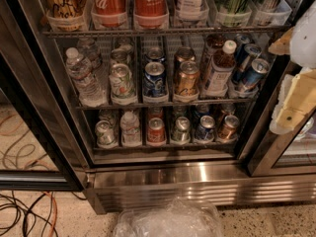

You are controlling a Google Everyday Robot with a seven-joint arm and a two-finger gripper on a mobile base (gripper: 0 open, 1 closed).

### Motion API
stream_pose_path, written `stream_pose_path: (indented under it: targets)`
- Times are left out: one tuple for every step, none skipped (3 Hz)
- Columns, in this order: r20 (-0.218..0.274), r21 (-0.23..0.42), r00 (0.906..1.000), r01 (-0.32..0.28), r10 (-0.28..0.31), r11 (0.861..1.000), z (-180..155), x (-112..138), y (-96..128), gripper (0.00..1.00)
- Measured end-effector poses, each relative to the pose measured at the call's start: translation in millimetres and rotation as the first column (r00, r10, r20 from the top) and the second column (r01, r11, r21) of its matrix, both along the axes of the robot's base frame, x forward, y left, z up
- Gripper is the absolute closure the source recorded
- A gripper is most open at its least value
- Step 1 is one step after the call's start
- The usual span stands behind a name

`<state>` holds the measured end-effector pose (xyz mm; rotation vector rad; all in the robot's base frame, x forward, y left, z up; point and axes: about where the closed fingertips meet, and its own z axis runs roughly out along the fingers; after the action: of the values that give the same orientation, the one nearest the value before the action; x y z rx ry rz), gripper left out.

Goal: Pick orange can from middle shelf of fridge

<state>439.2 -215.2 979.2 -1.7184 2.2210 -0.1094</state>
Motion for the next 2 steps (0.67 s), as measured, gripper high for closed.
stream_pose_path:
  targets:
    - [0.000, 0.000, 1.0000, 0.000, 0.000, 1.000, 0, 0, 0, 0.00]
    - [0.044, 0.025, 0.9949, -0.092, 0.090, 0.995, 12, 15, 18, 0.00]
